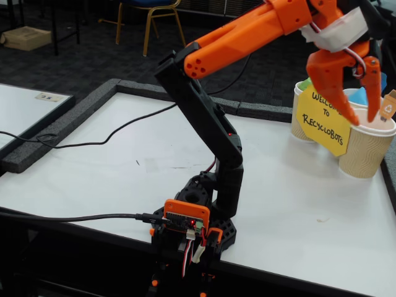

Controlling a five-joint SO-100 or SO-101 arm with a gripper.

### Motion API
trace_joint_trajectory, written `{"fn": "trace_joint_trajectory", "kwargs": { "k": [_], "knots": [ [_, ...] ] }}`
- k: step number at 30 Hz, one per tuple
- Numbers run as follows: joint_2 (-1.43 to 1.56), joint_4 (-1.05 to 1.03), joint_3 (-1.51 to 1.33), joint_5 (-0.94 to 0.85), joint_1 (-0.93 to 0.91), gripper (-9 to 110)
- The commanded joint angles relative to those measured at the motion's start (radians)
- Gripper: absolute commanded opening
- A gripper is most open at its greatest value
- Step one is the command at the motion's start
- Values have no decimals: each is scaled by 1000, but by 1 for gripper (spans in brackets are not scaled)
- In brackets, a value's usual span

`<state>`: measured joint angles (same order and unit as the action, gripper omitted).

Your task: Sort rubbish by color.

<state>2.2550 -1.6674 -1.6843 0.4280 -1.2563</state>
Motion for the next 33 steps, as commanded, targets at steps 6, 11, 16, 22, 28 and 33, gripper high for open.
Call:
{"fn": "trace_joint_trajectory", "kwargs": {
  "k": [6, 11, 16, 22, 28, 33],
  "knots": [
    [41, -34, -15, -11, 14, 0],
    [38, -34, -18, -11, 41, 0],
    [31, -44, -21, -11, 123, 0],
    [31, 18, -14, -11, 229, 0],
    [31, 58, -11, -11, 345, 0],
    [31, 72, -14, -11, 456, 0]
  ]
}}
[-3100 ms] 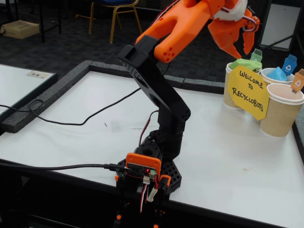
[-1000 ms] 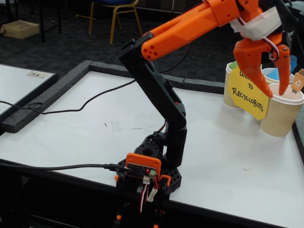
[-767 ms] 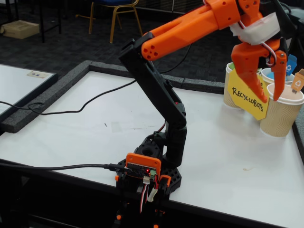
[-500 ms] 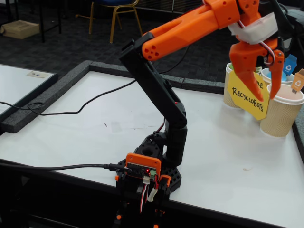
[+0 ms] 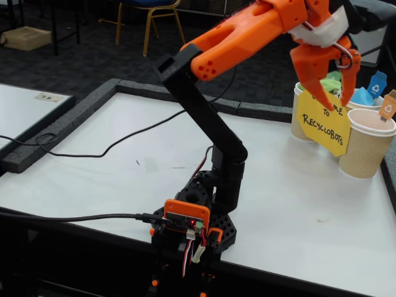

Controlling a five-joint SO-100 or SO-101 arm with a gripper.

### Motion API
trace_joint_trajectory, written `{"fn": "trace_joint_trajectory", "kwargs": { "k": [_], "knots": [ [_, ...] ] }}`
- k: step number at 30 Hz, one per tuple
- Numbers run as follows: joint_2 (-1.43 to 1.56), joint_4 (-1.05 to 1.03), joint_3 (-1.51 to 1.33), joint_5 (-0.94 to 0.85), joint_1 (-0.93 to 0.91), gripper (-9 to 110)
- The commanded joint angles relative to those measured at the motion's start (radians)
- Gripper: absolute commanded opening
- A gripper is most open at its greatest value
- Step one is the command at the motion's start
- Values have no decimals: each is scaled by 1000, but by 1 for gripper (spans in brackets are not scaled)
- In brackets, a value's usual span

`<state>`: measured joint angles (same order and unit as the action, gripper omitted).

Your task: Sort rubbish by color.

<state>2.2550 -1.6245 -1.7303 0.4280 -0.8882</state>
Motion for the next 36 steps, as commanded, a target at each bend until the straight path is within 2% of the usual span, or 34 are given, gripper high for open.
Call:
{"fn": "trace_joint_trajectory", "kwargs": {
  "k": [1, 16, 25, 36],
  "knots": [
    [31, 34, 29, -11, 109, 0],
    [35, 161, 120, -11, 445, 0],
    [44, 164, 129, -11, 676, 0],
    [138, 379, -120, -11, 747, 0]
  ]
}}
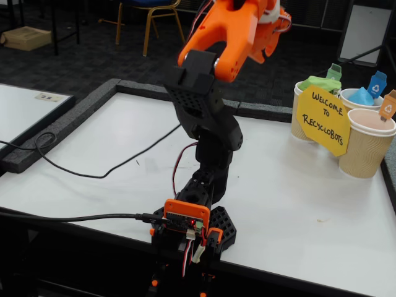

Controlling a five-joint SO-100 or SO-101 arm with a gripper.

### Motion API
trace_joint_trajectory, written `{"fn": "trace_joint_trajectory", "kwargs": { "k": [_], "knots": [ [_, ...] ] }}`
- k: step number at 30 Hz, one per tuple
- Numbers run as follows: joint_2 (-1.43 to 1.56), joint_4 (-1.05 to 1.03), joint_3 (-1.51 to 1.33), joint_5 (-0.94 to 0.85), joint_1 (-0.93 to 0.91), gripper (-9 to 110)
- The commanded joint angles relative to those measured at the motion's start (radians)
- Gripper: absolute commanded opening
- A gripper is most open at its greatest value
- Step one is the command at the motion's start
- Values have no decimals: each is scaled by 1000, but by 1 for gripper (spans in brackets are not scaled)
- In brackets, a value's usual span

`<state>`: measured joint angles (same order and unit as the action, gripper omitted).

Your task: Sort rubbish by color.

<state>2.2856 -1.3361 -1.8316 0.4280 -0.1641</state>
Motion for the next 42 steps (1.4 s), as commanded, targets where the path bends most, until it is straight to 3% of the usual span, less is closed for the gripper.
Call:
{"fn": "trace_joint_trajectory", "kwargs": {
  "k": [1, 25, 42],
  "knots": [
    [120, 114, -44, -11, 25, 0],
    [620, 623, -976, -11, 91, 0],
    [948, 529, -1220, -140, 132, 0]
  ]
}}
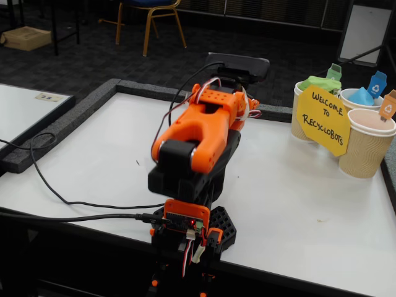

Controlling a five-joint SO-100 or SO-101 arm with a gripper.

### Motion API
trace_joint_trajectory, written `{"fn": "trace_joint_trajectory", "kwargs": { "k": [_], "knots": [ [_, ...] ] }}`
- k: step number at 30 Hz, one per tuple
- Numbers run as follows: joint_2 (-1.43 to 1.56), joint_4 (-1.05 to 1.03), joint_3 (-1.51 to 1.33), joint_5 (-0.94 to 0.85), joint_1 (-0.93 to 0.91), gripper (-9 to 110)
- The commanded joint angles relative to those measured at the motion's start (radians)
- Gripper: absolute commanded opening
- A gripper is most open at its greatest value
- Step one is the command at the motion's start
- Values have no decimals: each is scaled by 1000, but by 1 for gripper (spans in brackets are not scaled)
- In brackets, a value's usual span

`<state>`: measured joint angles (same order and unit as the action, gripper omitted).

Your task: Sort rubbish by color.

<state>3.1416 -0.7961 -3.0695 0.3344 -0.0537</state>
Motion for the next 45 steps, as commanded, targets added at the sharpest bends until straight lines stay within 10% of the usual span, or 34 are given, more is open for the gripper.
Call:
{"fn": "trace_joint_trajectory", "kwargs": {
  "k": [1, 45],
  "knots": [
    [103, -20, 14, -55, 21, 0],
    [144, -425, 54, -360, 61, 0]
  ]
}}
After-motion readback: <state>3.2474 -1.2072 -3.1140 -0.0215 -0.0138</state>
